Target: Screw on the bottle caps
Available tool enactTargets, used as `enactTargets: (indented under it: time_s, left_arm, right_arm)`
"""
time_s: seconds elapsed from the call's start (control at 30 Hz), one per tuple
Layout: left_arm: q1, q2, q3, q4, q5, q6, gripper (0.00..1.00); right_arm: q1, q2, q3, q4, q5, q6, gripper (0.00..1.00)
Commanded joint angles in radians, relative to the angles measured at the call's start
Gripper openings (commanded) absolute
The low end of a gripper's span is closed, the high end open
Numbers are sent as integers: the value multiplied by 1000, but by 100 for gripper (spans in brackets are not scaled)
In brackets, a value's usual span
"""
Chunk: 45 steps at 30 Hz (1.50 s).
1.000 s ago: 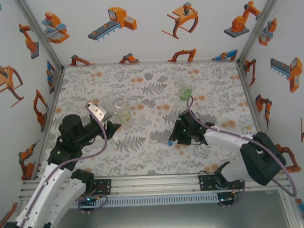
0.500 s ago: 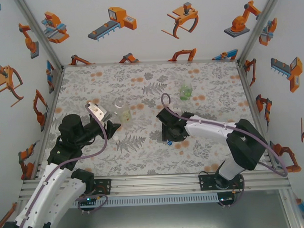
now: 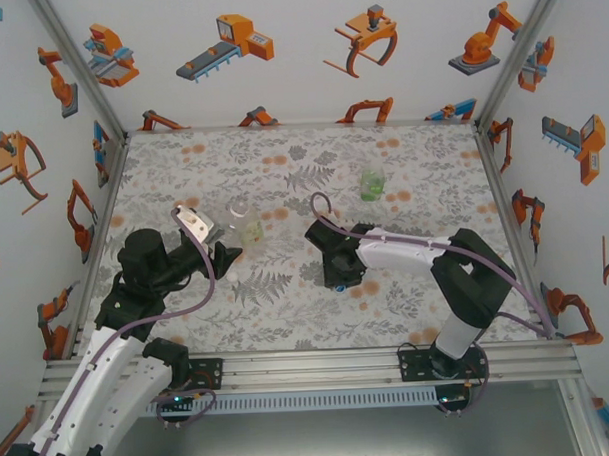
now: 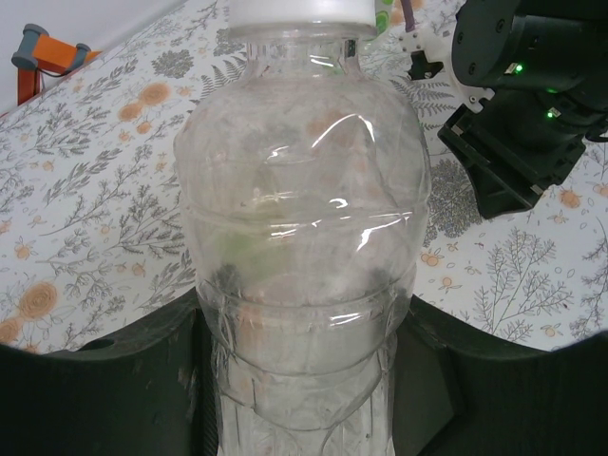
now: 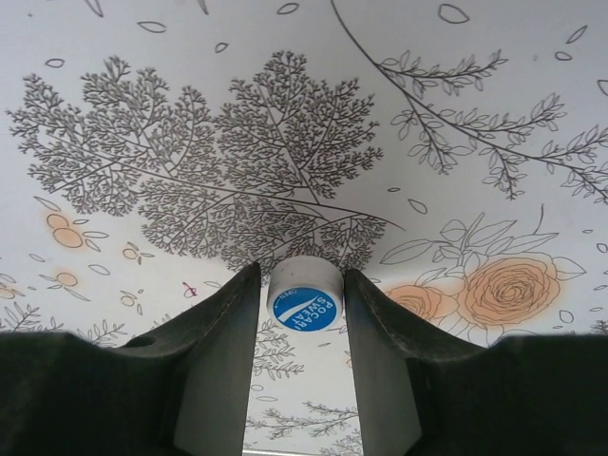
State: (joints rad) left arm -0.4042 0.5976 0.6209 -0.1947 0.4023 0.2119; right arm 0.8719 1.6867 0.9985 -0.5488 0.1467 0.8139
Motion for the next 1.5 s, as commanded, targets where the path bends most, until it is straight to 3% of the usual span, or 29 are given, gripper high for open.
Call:
enactTargets:
  time_s: [0.0, 0.47, 0.83, 1.17, 1.47]
  left_arm:
    - [7, -2, 16, 23, 23, -6, 3]
    - [8, 7, 18, 24, 30, -4, 3]
    - [9, 11, 19, 21, 41, -3, 3]
    - [6, 50, 26, 18, 166, 34, 0]
    - [-88, 59, 40, -21, 191, 132, 0]
  right_arm:
    - [13, 11, 30, -53, 3, -9, 42]
    - [16, 26, 40, -68, -10, -6, 39]
    - [18, -56, 23, -59, 28, -20, 28]
    - [17, -325, 22, -25, 49, -197, 23]
    - [17, -554, -26, 153, -140, -520, 18]
